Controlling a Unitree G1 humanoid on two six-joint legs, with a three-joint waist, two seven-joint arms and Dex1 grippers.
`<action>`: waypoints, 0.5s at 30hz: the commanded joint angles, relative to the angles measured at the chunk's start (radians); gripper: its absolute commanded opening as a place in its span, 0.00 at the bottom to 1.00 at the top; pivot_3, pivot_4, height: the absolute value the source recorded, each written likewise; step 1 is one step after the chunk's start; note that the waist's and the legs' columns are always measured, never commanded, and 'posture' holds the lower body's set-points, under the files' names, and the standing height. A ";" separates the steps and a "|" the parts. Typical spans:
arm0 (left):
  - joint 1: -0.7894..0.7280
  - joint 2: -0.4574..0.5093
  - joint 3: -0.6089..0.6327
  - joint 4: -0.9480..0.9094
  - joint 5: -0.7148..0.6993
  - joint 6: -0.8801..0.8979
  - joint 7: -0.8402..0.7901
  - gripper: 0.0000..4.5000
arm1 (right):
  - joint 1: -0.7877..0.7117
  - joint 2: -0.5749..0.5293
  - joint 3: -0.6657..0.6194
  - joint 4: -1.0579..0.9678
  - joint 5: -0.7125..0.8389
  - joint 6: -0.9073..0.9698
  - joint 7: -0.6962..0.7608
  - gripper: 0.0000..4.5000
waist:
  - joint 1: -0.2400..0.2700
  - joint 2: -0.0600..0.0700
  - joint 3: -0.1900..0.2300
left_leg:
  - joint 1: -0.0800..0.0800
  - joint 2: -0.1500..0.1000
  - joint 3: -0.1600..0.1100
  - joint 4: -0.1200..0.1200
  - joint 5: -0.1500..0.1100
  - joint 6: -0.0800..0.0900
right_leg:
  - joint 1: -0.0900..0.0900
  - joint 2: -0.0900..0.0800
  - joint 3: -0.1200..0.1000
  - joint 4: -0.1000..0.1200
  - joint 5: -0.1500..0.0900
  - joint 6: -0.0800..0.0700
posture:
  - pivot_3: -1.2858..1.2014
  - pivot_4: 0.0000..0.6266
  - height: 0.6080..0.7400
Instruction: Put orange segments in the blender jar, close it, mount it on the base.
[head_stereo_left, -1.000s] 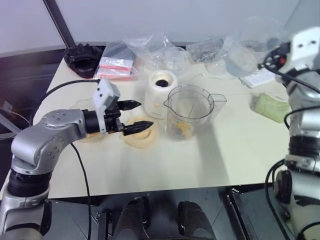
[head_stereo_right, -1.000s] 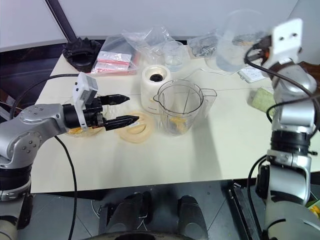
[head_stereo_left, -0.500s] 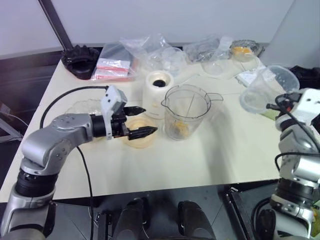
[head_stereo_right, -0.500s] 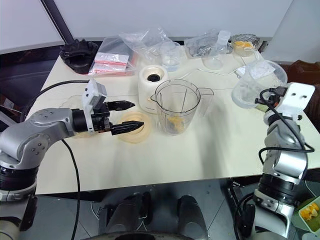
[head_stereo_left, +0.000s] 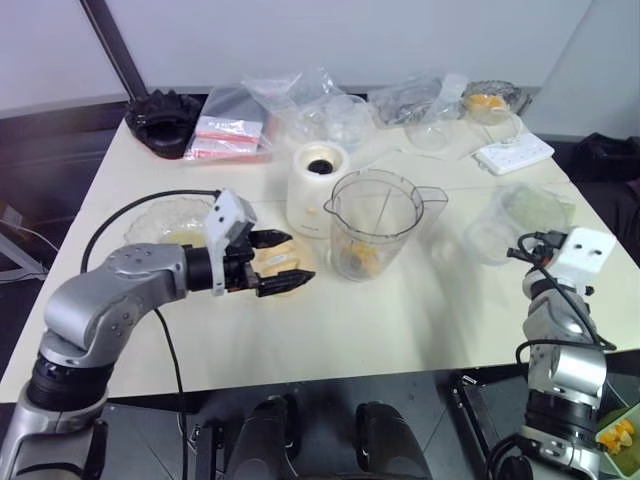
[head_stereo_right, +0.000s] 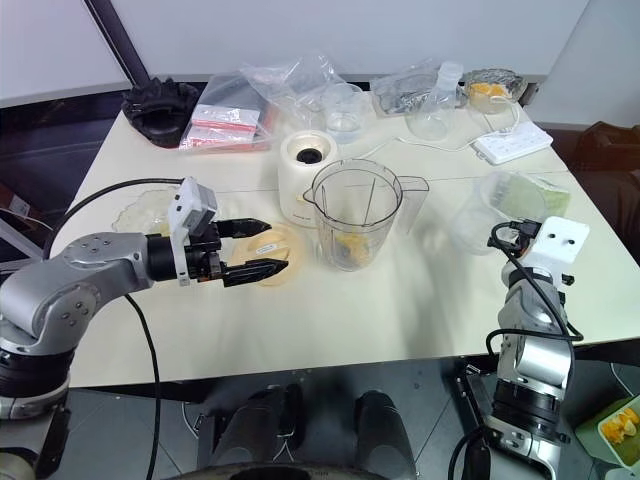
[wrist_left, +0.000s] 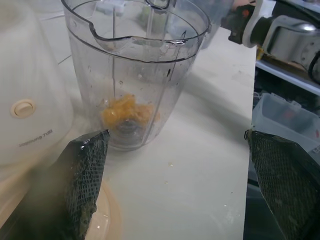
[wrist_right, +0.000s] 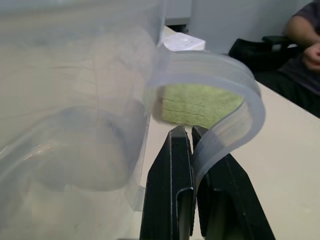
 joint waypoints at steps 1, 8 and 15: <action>0.001 -0.003 0.016 -0.032 -0.007 -0.008 0.009 1.00 | -0.007 -0.005 -0.006 0.059 -0.029 -0.102 -0.038 0.01 | -0.001 0.000 0.000 | 0.000 0.000 0.000 0.000 0.000 0.000 | 0.000 0.000 0.000 0.000 0.000 0.000 | 0.52 0.24 1.00; 0.010 -0.011 0.012 -0.032 -0.001 -0.016 0.019 1.00 | 0.002 0.036 0.012 0.201 -0.035 -0.195 -0.078 0.01 | -0.003 0.000 0.000 | 0.000 0.000 0.000 0.000 0.000 0.000 | 0.000 0.000 0.000 0.000 0.000 0.000 | 0.52 0.24 1.00; 0.022 -0.013 0.007 -0.035 0.005 -0.020 0.021 1.00 | 0.005 0.036 0.045 0.288 -0.051 -0.262 -0.096 0.01 | -0.004 0.000 0.000 | 0.000 0.000 0.000 0.000 0.000 0.000 | 0.000 0.000 0.000 0.000 0.000 0.000 | 0.52 0.24 1.00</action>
